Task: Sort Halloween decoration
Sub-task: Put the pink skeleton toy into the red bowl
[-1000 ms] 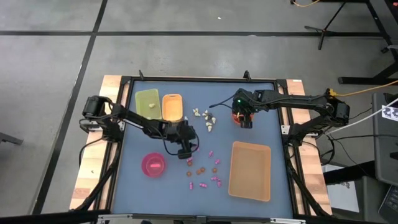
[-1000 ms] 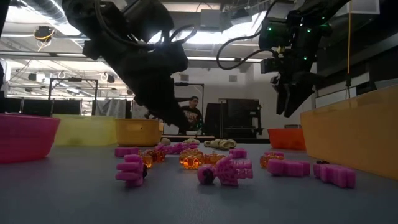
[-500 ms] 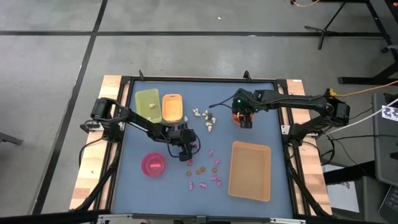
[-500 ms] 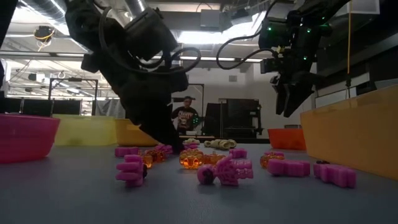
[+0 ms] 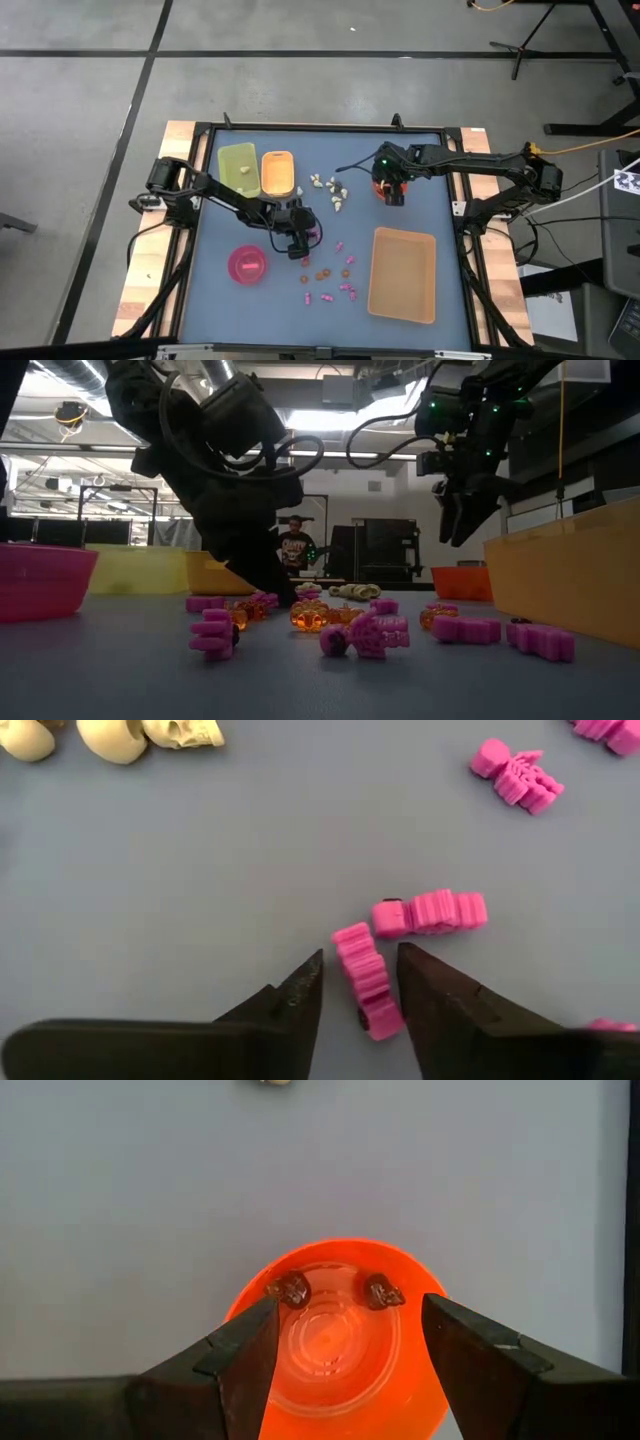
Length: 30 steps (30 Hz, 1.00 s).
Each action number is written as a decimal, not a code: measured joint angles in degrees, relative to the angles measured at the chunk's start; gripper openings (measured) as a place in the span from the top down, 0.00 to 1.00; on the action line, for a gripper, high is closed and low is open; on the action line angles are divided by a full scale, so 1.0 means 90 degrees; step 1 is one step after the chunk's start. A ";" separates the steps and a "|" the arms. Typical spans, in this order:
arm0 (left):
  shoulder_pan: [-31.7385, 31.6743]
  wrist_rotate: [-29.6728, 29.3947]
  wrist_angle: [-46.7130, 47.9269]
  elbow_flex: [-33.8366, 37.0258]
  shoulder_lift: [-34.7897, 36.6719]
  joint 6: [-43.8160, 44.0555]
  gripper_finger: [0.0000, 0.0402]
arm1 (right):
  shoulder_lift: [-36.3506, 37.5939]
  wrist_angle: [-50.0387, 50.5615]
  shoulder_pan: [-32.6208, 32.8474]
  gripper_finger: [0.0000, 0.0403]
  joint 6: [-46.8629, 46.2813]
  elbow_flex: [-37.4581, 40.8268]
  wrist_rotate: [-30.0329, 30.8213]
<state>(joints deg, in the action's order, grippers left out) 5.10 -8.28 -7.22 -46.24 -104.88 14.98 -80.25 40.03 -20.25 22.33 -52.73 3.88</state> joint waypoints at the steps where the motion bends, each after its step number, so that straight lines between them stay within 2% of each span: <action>1: 0.0000 0.0007 -0.0002 0.0000 0.0000 0.0002 0.74 | 0.0000 0.0000 0.0002 0.40 0.0000 0.0000 0.0000; 14: 0.0000 0.0048 0.0032 0.0000 -0.0003 -0.0003 0.93 | 0.0000 -0.0007 0.0002 0.40 0.0000 0.0000 0.0000; 20: -0.0007 0.0067 0.0152 0.0006 0.0112 -0.0010 0.96 | 0.0000 -0.0009 0.0000 0.40 0.0000 0.0000 0.0000; 30: 0.0036 0.0184 0.1389 0.0024 0.1381 0.0111 0.96 | 0.0000 -0.0032 0.0000 0.40 -0.0097 0.0000 -0.0052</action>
<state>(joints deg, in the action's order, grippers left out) 5.43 -6.62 5.28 -46.02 -92.45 15.98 -80.25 39.74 -20.25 21.46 -52.73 3.41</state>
